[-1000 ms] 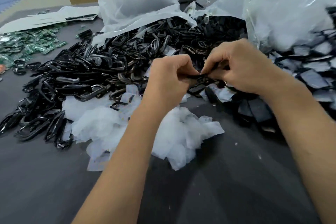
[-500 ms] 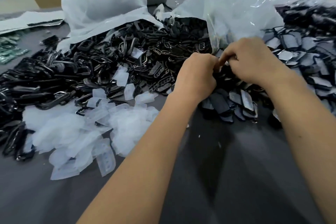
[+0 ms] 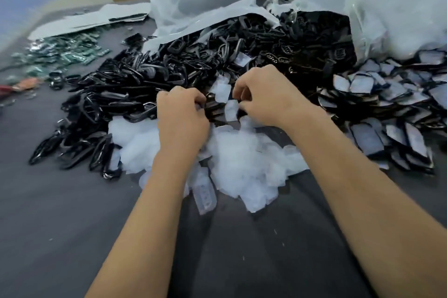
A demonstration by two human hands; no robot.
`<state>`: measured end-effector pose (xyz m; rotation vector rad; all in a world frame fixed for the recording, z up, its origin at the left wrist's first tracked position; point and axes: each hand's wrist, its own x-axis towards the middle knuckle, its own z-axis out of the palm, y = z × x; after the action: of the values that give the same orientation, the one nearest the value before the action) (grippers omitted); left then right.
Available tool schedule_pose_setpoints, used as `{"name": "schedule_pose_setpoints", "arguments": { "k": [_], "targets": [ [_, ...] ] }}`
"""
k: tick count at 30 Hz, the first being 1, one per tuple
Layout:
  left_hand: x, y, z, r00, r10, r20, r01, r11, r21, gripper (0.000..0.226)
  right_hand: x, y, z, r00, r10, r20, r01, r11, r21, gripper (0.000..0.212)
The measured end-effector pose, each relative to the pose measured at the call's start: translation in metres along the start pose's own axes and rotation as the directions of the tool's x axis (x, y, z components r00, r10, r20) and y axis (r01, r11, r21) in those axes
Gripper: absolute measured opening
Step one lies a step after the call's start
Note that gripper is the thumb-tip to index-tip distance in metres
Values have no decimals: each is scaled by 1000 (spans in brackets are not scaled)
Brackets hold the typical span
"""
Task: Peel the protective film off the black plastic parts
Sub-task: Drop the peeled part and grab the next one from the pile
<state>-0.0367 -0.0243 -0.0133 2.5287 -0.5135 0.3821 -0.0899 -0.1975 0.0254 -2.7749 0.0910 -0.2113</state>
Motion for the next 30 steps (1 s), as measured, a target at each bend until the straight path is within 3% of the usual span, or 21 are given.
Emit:
{"name": "schedule_pose_setpoints", "arguments": {
  "k": [3, 7, 11, 13, 16, 19, 24, 27, 30],
  "targets": [
    [2, -10, 4, 1000, 10, 16, -11, 999, 44, 25, 12, -6, 12, 996, 66, 58, -65, 997, -30, 30],
    [7, -9, 11, 999, -10, 33, 7, 996, 91, 26, 21, -1, 5, 992, 85, 96, -90, 994, 57, 33],
    [14, -11, 12, 997, -17, 78, 8, 994, 106, 25, 23, 11, 2, 993, 91, -76, -63, 946, 318, 17],
    [14, -11, 12, 997, 13, 70, -17, 998, 54, 20, 22, 13, 7, 981, 143, -131, -51, 840, 540, 15],
    [14, -9, 8, 998, 22, -53, -28, 993, -114, 25, 21, 12, 19, 965, 243, -98, -54, 550, 833, 15],
    [11, -3, 1, 974, -125, -187, 33, 902, -431, 27, 22, 13, 27, 962, 272, -28, -82, 385, 919, 13],
    [11, -5, 0, 962, -261, -81, 101, 616, -782, 36, 21, 17, 32, 969, 241, -50, -43, 365, 930, 6],
    [14, -5, 1, 958, -285, -19, 129, 490, -862, 31, 23, 20, 31, 978, 200, -53, -23, 359, 933, 8],
    [14, -5, 1, 951, -304, -48, 120, 512, -851, 51, 23, 20, 30, 988, 153, -33, -18, 317, 948, 18]
  ]
}}
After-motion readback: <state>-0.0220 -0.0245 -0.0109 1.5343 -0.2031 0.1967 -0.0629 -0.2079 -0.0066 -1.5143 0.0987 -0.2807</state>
